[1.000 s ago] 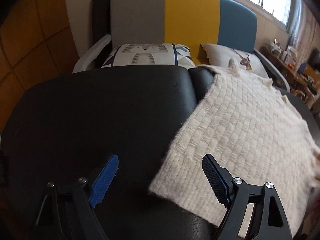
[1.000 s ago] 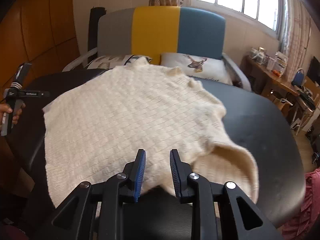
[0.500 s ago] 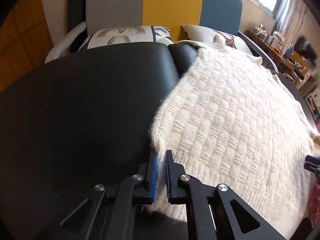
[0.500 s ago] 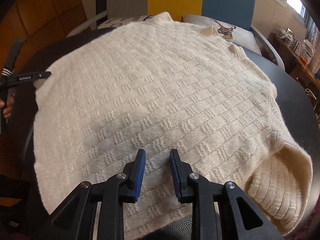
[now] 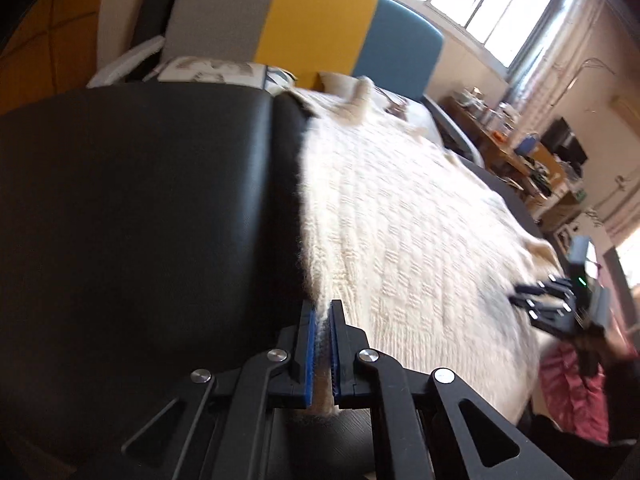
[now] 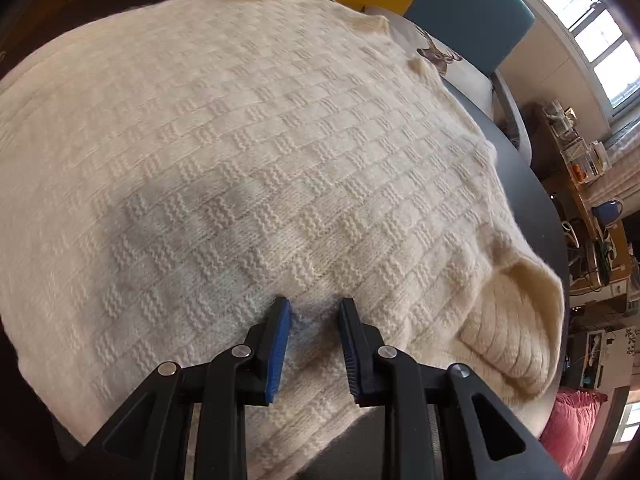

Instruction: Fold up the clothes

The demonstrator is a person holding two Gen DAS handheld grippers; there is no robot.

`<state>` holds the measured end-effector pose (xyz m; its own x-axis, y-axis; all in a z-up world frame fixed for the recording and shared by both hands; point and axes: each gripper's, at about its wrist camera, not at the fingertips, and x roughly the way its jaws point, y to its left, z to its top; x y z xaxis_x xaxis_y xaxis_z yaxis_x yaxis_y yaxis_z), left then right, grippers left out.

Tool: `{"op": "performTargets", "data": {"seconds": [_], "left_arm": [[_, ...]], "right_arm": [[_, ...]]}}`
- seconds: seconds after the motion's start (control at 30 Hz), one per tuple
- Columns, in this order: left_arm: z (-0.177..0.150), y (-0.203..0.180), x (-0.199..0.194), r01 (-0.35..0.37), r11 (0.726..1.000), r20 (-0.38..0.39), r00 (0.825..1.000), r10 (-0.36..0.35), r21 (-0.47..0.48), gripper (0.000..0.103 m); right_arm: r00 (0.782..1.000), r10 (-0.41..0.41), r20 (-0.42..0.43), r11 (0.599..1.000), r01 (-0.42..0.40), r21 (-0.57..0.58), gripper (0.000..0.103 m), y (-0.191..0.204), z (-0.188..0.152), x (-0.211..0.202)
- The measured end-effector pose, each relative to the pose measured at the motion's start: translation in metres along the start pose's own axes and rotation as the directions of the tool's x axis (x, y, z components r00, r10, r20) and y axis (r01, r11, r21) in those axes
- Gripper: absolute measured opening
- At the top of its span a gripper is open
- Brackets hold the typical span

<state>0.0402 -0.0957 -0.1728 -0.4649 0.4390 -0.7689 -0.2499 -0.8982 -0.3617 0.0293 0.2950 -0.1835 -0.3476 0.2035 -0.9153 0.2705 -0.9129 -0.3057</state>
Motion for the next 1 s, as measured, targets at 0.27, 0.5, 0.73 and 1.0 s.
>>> {"op": "performTargets", "data": {"seconds": [0.27, 0.5, 0.73, 1.0], "left_arm": [[-0.043, -0.006, -0.006, 0.116, 0.990, -0.099, 0.987, -0.124, -0.083, 0.012], [-0.002, 0.019, 0.007, -0.033, 0.988, -0.019, 0.999, 0.030, -0.150, 0.034], [0.033, 0.004, 0.068, -0.081, 0.996, -0.111, 0.991, 0.077, -0.035, 0.035], [0.007, -0.014, 0.066, -0.137, 0.988, -0.096, 0.985, 0.144, 0.074, 0.004]], "right_arm": [[0.999, -0.024, -0.023, 0.992, 0.026, 0.125, 0.027, -0.044, -0.024, -0.016], [0.947, 0.205, 0.248, 0.952, -0.252, 0.176, 0.027, -0.017, 0.001, -0.065], [0.926, 0.325, 0.193, 0.932, -0.348, 0.099, 0.027, 0.037, 0.033, -0.029], [0.896, 0.394, 0.206, 0.898, -0.423, 0.122, 0.028, 0.041, 0.017, -0.016]]}}
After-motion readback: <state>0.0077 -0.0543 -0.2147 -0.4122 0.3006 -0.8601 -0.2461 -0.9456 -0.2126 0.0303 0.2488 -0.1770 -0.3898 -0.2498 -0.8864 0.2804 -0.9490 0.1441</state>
